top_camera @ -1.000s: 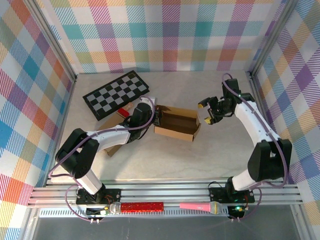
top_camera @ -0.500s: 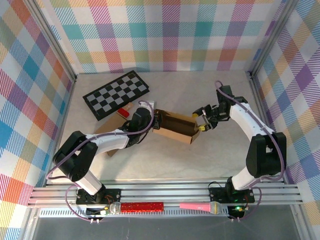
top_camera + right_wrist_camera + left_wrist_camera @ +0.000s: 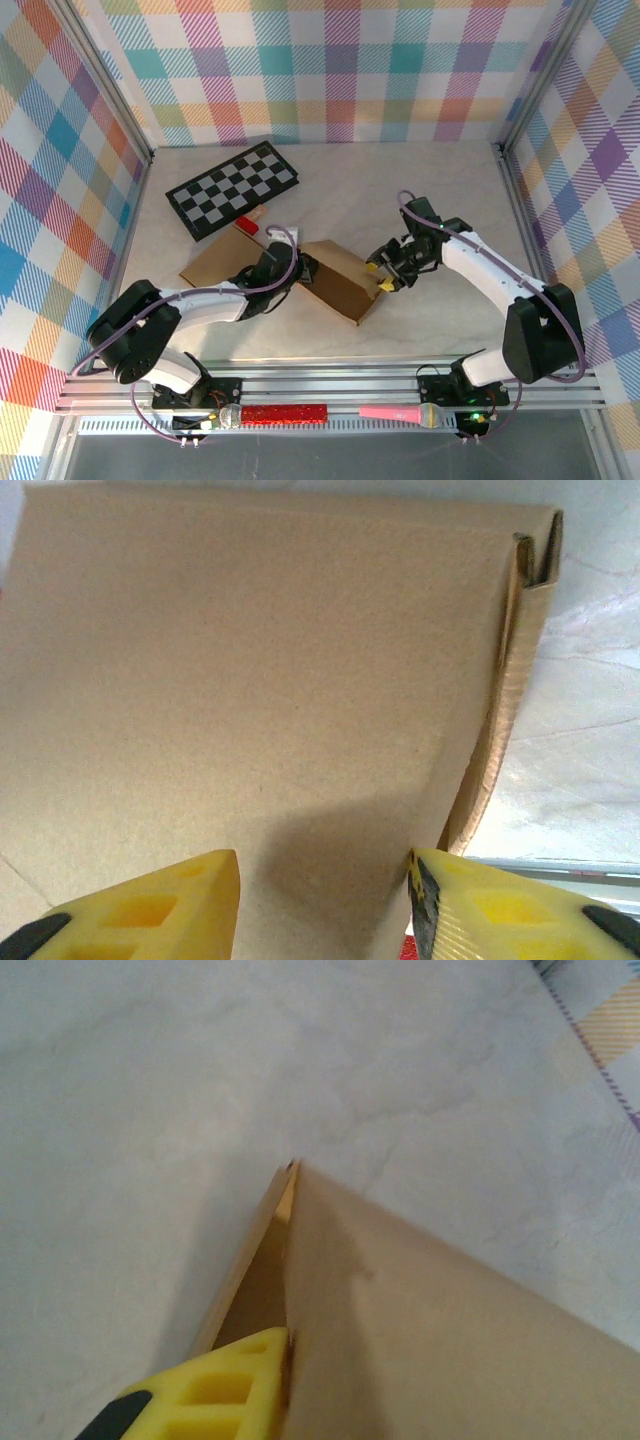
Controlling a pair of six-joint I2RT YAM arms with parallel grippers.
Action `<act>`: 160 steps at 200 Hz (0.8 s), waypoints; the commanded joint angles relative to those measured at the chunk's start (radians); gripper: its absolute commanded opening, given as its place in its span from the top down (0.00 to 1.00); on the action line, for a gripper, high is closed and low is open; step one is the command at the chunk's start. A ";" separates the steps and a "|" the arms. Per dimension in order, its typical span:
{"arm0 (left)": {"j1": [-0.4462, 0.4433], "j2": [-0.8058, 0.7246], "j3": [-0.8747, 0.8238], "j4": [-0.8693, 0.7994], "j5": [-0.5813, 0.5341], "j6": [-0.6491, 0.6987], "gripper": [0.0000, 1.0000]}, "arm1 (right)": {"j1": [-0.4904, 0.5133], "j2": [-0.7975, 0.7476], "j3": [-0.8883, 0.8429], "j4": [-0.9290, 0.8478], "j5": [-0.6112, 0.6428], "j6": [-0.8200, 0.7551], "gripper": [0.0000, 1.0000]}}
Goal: Fold the paper box
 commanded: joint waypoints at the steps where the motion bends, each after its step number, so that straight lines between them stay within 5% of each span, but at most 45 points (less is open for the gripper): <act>1: -0.014 -0.024 -0.041 -0.015 0.008 -0.073 0.79 | 0.039 -0.015 -0.023 0.058 0.042 0.044 0.52; 78: -0.016 -0.064 -0.045 -0.108 0.058 -0.131 0.73 | 0.056 -0.004 -0.044 0.064 0.088 0.023 0.54; 160: -0.030 -0.407 0.042 -0.633 0.118 -0.304 0.52 | 0.056 -0.007 -0.032 0.058 0.103 0.018 0.54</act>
